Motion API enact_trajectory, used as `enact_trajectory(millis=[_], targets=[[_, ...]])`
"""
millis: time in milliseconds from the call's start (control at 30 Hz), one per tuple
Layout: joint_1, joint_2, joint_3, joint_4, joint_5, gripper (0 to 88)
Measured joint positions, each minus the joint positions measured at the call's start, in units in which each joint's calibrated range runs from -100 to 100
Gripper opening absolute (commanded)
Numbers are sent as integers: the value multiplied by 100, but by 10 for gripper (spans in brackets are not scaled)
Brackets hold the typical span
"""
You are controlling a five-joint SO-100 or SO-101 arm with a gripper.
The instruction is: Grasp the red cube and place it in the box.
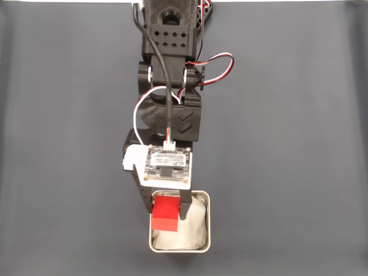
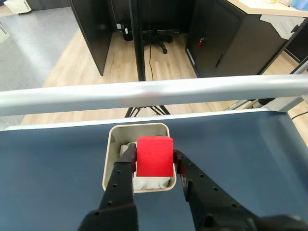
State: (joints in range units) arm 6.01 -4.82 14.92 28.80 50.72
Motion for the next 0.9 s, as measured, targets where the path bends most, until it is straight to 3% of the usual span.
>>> enact_trajectory(millis=[900], targets=[[-193, 200, -9, -255, 68, 40]])
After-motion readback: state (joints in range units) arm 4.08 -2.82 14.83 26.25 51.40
